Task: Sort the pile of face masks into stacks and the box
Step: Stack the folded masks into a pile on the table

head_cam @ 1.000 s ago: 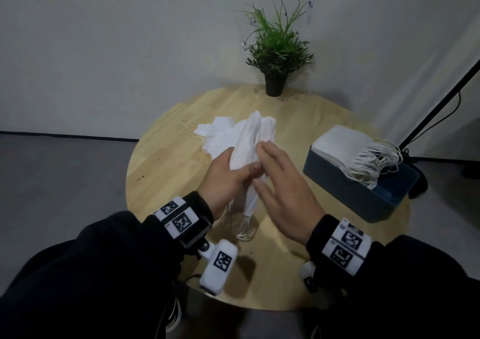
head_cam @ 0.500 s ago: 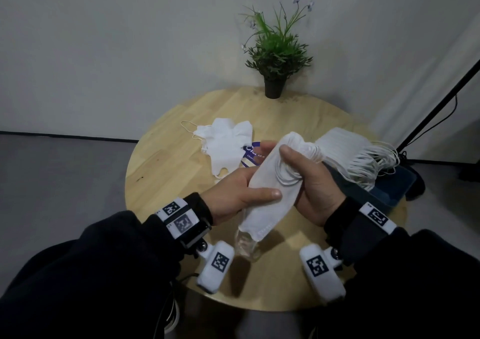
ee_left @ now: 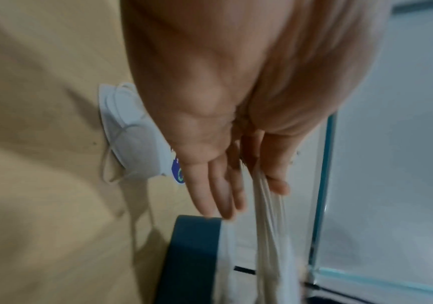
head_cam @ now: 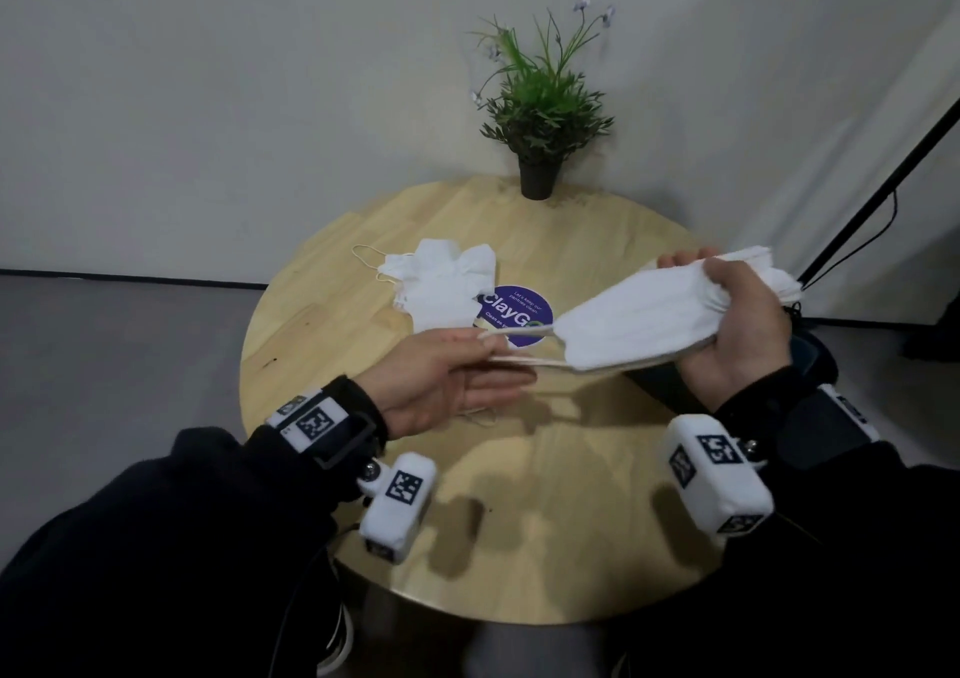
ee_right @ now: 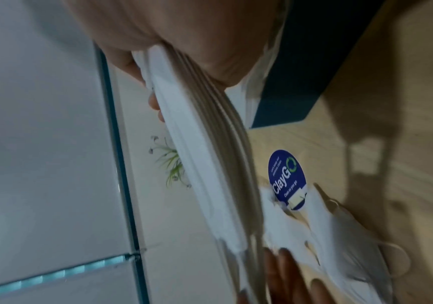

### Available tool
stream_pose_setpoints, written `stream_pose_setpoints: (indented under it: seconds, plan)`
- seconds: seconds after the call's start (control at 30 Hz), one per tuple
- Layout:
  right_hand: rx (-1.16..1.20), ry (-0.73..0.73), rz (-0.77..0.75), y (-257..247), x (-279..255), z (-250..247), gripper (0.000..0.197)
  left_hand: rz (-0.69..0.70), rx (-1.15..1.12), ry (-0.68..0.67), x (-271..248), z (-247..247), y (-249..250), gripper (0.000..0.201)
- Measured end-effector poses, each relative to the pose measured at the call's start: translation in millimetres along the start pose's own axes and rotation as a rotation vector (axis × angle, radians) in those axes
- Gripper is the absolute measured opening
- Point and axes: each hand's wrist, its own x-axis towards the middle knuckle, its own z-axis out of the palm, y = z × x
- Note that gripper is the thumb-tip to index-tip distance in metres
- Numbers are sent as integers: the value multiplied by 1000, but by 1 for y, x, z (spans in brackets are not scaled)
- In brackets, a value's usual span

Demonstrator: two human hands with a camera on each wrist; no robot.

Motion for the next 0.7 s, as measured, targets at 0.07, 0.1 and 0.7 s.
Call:
stream_pose_setpoints:
  seconds: [0.07,0.1,0.7]
  plan:
    - [4,12,11,-6,13,-11,11,78,-133,29,-2,-3,7,20]
    - [-13,27,18,-6,18,-15,13,91,-208,46,-3,-2,9,20]
    - [-201,-205,78,49,-37,22,17,345,962,99,-10,14,17,8]
